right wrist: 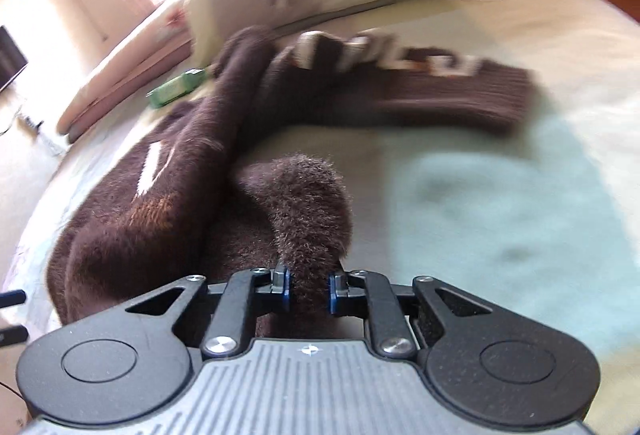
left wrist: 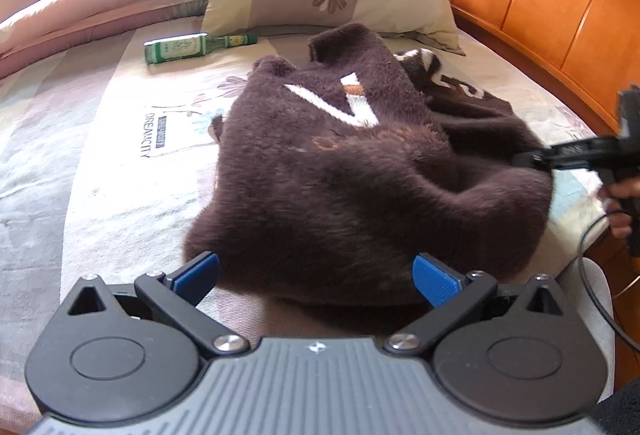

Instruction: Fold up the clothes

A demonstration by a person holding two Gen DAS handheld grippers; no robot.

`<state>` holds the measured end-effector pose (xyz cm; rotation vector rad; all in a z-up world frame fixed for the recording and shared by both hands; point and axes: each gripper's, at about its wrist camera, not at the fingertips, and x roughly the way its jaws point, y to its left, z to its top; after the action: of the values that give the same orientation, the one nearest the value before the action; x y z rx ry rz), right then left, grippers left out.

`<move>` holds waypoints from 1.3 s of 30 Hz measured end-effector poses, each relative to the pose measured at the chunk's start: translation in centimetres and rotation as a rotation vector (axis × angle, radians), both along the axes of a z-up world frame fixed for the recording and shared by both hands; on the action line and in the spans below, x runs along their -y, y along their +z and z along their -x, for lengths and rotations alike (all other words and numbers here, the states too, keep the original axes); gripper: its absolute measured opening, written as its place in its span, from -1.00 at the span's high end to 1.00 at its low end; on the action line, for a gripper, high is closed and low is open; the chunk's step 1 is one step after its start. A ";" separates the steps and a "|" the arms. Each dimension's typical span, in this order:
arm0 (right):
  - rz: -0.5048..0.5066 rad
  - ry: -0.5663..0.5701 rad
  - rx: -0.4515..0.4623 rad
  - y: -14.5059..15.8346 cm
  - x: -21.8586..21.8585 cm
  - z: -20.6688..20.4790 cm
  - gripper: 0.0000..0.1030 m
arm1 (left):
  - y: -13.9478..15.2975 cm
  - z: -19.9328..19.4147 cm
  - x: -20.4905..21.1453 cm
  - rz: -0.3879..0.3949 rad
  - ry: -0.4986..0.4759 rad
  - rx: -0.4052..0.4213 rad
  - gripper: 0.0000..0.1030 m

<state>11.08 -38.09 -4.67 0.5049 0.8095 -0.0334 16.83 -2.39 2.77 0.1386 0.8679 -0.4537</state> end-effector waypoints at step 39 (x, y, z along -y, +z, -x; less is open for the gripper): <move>0.421 0.560 -0.119 6.7 -28.4 -13.9 -1.00 | -3.5 -2.5 -10.0 -0.109 0.108 -0.049 -0.99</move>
<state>25.02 -9.66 2.04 -0.1321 1.0068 0.2812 19.36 7.61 -0.75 0.1802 0.9442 -0.3103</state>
